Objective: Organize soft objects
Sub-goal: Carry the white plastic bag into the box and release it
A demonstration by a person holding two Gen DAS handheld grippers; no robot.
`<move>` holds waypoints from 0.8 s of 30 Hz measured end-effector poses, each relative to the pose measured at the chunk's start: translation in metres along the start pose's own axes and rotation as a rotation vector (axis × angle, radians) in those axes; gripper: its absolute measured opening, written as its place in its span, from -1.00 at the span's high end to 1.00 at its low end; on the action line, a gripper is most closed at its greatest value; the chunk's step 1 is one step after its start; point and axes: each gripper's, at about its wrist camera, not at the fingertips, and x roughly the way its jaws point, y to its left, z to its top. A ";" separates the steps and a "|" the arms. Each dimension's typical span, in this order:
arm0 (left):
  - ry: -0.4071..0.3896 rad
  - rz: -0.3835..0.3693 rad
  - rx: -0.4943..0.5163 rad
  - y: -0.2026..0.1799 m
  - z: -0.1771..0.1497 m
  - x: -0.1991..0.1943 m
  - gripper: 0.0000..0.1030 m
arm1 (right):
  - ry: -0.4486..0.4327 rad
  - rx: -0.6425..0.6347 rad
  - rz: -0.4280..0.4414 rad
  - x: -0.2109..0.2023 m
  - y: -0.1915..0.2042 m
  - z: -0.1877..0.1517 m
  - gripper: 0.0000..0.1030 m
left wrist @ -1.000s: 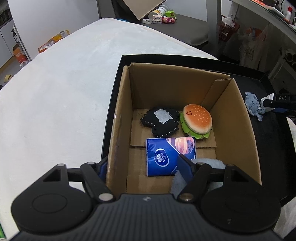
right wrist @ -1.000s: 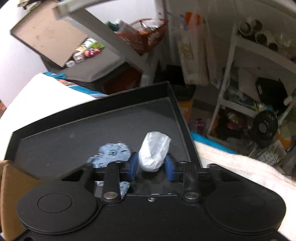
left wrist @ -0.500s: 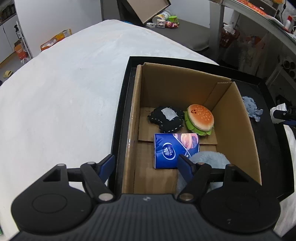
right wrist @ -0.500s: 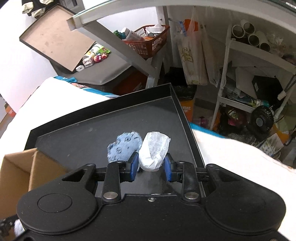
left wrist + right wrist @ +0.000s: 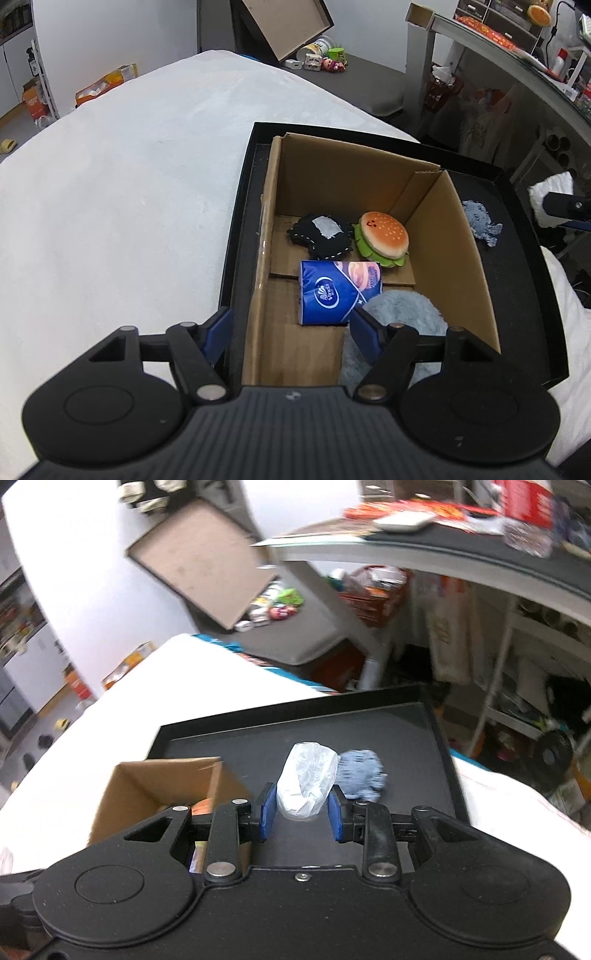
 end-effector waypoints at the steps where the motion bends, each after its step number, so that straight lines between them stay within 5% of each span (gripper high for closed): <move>1: -0.004 -0.005 -0.001 0.000 0.000 -0.001 -0.33 | 0.001 -0.014 0.007 -0.002 0.005 0.000 0.43; 6: -0.021 -0.021 -0.020 0.008 -0.001 -0.004 -0.23 | 0.009 -0.057 0.027 -0.004 0.025 0.002 0.43; 22: -0.041 -0.057 -0.072 0.028 -0.006 0.004 0.69 | 0.054 -0.174 0.058 0.005 0.091 -0.003 0.42; 24: -0.041 -0.068 -0.080 0.032 -0.007 0.003 0.69 | 0.060 -0.197 0.056 0.008 0.100 -0.004 0.42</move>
